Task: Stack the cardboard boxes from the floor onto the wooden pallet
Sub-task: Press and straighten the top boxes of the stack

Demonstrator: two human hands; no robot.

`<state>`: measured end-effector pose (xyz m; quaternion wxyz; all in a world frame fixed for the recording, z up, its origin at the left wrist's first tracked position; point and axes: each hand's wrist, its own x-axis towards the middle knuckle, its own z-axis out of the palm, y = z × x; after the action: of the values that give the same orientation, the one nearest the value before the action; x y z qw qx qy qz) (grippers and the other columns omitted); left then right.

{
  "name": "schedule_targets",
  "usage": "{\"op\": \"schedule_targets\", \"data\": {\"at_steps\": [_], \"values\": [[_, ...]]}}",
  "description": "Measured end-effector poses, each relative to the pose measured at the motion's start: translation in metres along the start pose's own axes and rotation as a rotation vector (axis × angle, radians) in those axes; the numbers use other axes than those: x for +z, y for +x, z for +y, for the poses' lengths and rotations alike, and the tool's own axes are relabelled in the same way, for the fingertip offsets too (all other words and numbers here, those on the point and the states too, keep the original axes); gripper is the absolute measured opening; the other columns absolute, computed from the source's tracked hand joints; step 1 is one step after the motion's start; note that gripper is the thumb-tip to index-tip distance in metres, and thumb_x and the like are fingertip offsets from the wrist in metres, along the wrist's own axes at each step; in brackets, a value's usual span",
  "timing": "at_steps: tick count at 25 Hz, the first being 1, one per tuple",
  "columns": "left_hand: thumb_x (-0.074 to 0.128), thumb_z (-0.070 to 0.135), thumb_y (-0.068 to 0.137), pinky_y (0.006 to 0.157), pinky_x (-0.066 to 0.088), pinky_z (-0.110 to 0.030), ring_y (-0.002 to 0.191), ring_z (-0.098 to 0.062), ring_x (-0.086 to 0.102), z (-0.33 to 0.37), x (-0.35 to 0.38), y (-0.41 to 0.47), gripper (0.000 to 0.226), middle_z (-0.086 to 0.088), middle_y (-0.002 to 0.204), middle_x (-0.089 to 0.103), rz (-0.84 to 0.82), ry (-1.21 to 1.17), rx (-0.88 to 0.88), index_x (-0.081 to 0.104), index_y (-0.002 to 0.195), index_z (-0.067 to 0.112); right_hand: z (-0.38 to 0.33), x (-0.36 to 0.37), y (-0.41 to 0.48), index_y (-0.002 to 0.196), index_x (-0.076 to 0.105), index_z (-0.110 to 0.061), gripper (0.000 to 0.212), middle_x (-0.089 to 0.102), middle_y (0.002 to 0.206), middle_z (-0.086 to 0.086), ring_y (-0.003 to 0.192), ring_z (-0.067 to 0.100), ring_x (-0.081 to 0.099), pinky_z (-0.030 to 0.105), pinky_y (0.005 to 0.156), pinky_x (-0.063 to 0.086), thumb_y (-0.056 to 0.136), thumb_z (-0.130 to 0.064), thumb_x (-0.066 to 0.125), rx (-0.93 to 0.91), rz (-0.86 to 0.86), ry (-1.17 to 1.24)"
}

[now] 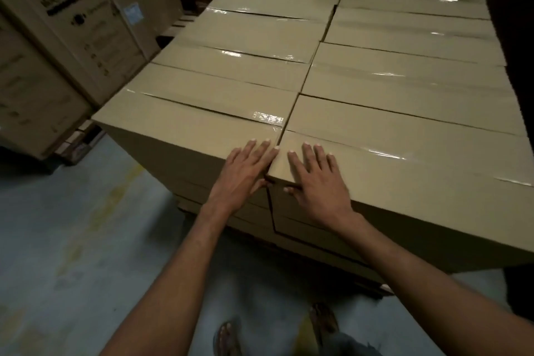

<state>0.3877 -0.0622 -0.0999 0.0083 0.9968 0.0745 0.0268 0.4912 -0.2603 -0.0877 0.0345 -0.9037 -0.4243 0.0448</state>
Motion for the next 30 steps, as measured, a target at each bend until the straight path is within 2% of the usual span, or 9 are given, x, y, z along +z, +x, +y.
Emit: {"op": "schedule_targets", "data": {"at_steps": [3, 6, 10, 17, 19, 22, 24, 27, 30], "values": [[0.060, 0.039, 0.097, 0.125, 0.022, -0.048, 0.157, -0.024, 0.016, -0.015, 0.012, 0.007, 0.081, 0.001, 0.171, 0.014, 0.110, -0.031, 0.128, 0.016, 0.164, 0.026, 0.000, 0.002, 0.009, 0.163, -0.008, -0.036, 0.088, -0.016, 0.170, 0.003, 0.157, 0.025, -0.014, 0.045, 0.128, -0.004, 0.098, -0.068, 0.042, 0.048, 0.020, 0.005], [0.060, 0.042, 0.096, 0.122, 0.029, -0.048, 0.155, -0.025, 0.025, -0.020, 0.018, 0.008, 0.080, 0.000, 0.169, 0.023, 0.150, -0.036, 0.156, 0.019, 0.164, 0.025, -0.004, 0.001, 0.006, 0.162, -0.005, -0.041, 0.088, -0.013, 0.170, -0.002, 0.158, 0.021, -0.011, 0.046, 0.129, 0.001, 0.096, -0.067, 0.047, 0.106, -0.004, 0.025], [0.072, 0.043, 0.089, 0.113, 0.039, -0.046, 0.149, -0.028, 0.039, -0.033, 0.019, 0.013, 0.085, -0.002, 0.163, 0.037, 0.180, -0.065, 0.225, 0.030, 0.160, 0.024, -0.033, 0.002, 0.004, 0.163, -0.004, -0.040, 0.086, -0.014, 0.170, -0.003, 0.158, 0.022, -0.012, 0.046, 0.128, -0.002, 0.098, -0.057, 0.051, 0.230, -0.020, 0.028], [0.075, 0.038, 0.090, 0.112, 0.041, -0.047, 0.146, -0.034, 0.042, -0.039, 0.013, 0.019, 0.087, -0.010, 0.162, 0.038, 0.111, 0.006, 0.299, 0.028, 0.161, 0.022, -0.046, 0.001, 0.004, 0.159, -0.005, -0.043, 0.088, -0.014, 0.170, -0.005, 0.157, 0.019, -0.013, 0.047, 0.128, -0.003, 0.098, -0.056, 0.056, 0.290, -0.006, 0.095], [0.070, 0.049, 0.093, 0.110, 0.044, -0.047, 0.143, -0.033, 0.047, -0.043, 0.011, 0.018, 0.080, -0.010, 0.160, 0.041, 0.131, -0.006, 0.343, 0.034, 0.159, 0.023, -0.044, 0.000, 0.003, 0.160, -0.005, -0.043, 0.088, -0.017, 0.169, -0.007, 0.156, 0.015, -0.016, 0.046, 0.127, -0.006, 0.095, -0.062, 0.050, 0.299, -0.041, 0.130], [0.041, 0.075, 0.096, 0.088, 0.054, -0.035, 0.110, -0.018, 0.067, -0.050, -0.016, 0.033, 0.067, 0.000, 0.136, 0.066, 0.160, -0.100, 0.300, 0.058, 0.140, 0.026, -0.041, -0.010, 0.007, 0.161, 0.017, -0.041, 0.070, -0.002, 0.171, -0.009, 0.157, 0.009, -0.005, 0.045, 0.128, -0.001, 0.095, -0.063, 0.031, 0.354, 0.010, 0.422], [0.038, 0.067, 0.102, 0.080, 0.052, -0.030, 0.095, -0.014, 0.066, -0.053, -0.034, 0.057, 0.055, 0.004, 0.117, 0.072, 0.175, -0.216, 0.211, 0.063, 0.132, 0.028, -0.037, -0.016, 0.021, 0.160, 0.028, -0.037, 0.061, 0.010, 0.172, -0.008, 0.157, 0.010, 0.006, 0.046, 0.129, 0.006, 0.104, -0.061, 0.025, 0.426, 0.111, 0.577], [0.037, 0.046, 0.109, 0.101, 0.043, -0.036, 0.121, -0.019, 0.056, -0.056, -0.036, 0.107, 0.046, 0.000, 0.137, 0.062, 0.194, -0.287, 0.149, 0.050, 0.148, 0.025, -0.016, -0.020, 0.061, 0.164, 0.011, -0.035, 0.062, -0.003, 0.173, -0.007, 0.158, 0.012, -0.006, 0.038, 0.125, 0.000, 0.108, -0.059, 0.023, 0.483, 0.199, 0.442], [0.026, 0.047, 0.110, 0.122, 0.020, -0.044, 0.152, -0.025, 0.026, -0.068, -0.022, 0.172, 0.058, -0.003, 0.168, 0.028, 0.099, -0.233, 0.059, 0.025, 0.162, 0.021, 0.032, -0.028, 0.121, 0.165, -0.003, -0.025, 0.071, -0.014, 0.172, 0.000, 0.157, 0.017, -0.016, 0.038, 0.127, -0.006, 0.107, -0.059, 0.020, 0.531, 0.180, 0.263]]}}
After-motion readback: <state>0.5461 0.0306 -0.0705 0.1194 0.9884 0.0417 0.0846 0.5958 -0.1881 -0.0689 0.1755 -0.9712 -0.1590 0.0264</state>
